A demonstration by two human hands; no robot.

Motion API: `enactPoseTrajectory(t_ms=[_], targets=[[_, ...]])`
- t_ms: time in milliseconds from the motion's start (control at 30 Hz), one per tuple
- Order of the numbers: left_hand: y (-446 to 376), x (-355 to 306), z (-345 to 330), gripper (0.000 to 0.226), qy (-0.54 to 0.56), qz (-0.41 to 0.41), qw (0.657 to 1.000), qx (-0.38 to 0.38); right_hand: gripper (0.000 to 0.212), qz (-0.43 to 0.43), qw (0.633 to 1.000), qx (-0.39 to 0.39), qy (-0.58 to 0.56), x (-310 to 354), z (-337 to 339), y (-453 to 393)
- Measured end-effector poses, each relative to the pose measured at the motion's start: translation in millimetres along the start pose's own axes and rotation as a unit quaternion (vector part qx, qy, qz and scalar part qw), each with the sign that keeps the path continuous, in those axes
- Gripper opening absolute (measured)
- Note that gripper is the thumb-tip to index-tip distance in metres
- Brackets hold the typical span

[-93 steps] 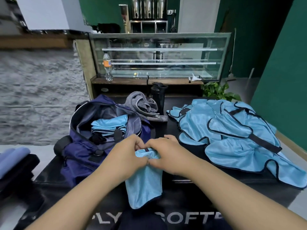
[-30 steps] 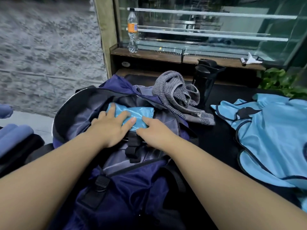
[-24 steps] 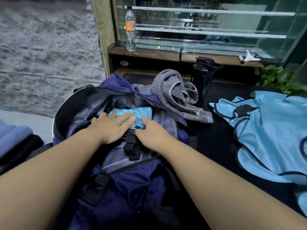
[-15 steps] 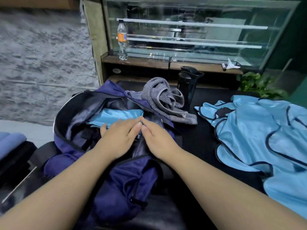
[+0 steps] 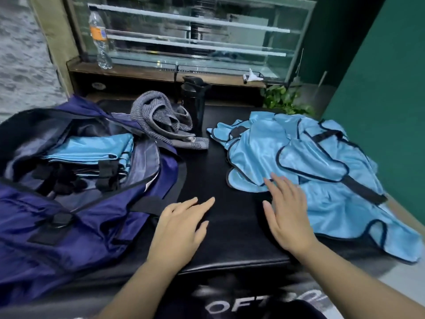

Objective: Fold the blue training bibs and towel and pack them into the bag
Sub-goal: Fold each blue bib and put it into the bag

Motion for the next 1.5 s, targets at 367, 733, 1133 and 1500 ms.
enactPoseTrajectory(t_ms=[367,733,1133,1500], targets=[[0,12,-5,0.044,-0.004,0.056,0.998,0.016,0.072,-0.347,0.936,-0.036,-0.040,-116,13,1],[2,9,2,0.040,-0.010,0.054,0.999,-0.001,0.017,-0.236,0.965,-0.111,0.008,-95,28,13],[14,1,2,0.046,0.101,0.104,0.988,0.053,0.020,-0.254,0.957,0.022,-0.140,-27,15,70],[53,-99,-3,0.033,0.567,0.298,0.764,0.074,0.022,-0.243,0.826,0.194,-0.469,74,53,82]])
Point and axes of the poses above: each hand's wrist, its own y-axis away from the middle knuckle, its own z-axis out of the back of the hand, x = y × z, the point moved 9 cm from there along -y, towards the middle knuckle, and after that the axes turned 1 degree about y, right-handed, at the moved point
